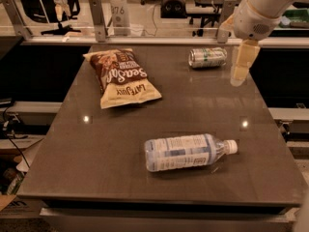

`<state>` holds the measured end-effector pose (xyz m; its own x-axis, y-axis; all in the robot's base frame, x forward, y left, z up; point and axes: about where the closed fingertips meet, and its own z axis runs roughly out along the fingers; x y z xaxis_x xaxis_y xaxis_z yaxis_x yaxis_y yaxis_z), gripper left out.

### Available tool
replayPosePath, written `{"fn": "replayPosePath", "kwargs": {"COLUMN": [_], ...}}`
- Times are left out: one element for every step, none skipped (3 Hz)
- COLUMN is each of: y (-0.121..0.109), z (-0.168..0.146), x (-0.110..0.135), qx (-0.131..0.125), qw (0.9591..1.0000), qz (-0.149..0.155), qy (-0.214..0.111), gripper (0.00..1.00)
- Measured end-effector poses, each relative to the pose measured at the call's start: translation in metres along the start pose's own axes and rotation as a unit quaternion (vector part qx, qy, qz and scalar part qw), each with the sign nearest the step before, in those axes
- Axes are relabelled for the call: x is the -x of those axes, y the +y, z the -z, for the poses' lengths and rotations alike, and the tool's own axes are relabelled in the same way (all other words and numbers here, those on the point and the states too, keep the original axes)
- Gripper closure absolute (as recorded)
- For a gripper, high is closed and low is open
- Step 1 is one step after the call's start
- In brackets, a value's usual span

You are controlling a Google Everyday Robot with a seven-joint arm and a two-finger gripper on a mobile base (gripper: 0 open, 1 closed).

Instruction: Place 7up can upright

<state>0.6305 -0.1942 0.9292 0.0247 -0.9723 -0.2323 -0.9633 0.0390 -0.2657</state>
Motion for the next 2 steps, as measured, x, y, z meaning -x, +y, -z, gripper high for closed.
{"fn": "replayPosePath", "kwargs": {"y": [-0.030, -0.056], "z": [-0.023, -0.047], "x": [-0.004, -0.008], "qx": [-0.006, -0.005], "qw": [0.9999, 0.9998], "qz": [0.009, 0.012], "qy": [0.008, 0.015], "gripper": [0.00, 0.00]}}
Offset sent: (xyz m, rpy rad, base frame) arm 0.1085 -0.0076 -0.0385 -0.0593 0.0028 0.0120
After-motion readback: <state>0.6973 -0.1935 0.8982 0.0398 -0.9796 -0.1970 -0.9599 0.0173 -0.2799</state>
